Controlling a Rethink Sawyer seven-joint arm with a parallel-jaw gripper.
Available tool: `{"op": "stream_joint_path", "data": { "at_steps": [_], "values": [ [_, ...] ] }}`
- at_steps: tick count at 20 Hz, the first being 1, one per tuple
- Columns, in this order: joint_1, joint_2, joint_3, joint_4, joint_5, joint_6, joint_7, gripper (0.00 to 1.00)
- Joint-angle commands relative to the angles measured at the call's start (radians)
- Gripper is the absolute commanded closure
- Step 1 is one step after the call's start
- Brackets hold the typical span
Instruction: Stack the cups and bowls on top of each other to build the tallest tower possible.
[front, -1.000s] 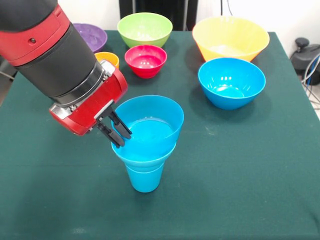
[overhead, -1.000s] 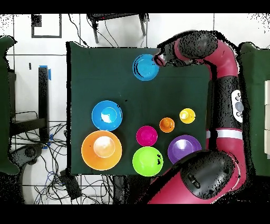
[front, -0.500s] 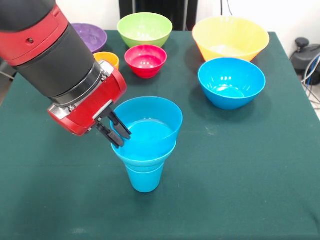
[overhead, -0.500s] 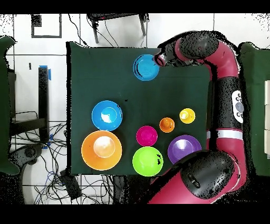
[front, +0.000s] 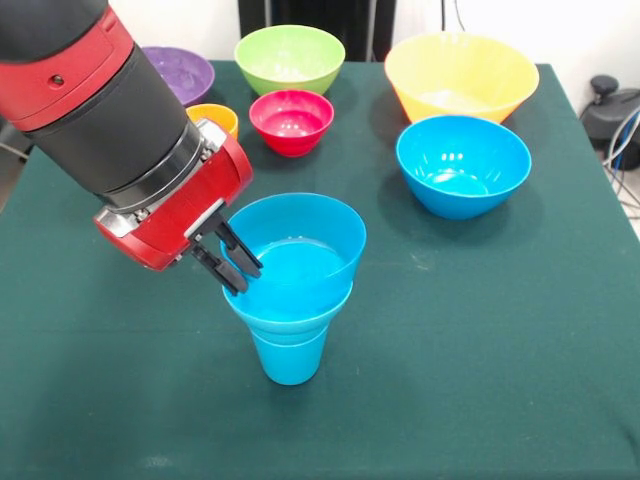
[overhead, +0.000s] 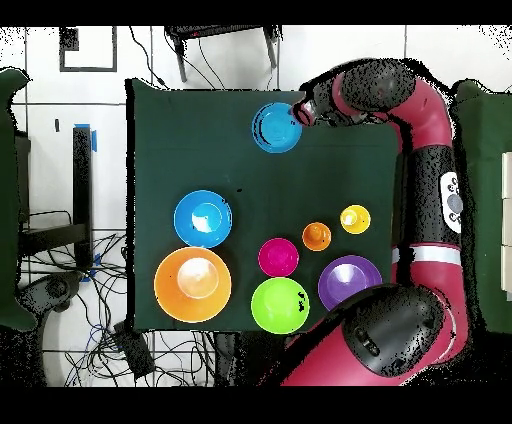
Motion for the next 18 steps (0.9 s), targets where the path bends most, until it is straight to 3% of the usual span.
{"op": "stream_joint_path", "data": {
  "at_steps": [1,7,18],
  "values": [
    [0.050,0.001,-0.072,0.029,0.001,-0.046,0.150,1.00],
    [0.044,0.002,-0.063,0.025,-0.004,-0.091,0.107,1.00],
    [0.047,0.001,-0.071,0.028,0.000,-0.080,0.112,1.00]
  ]
}}
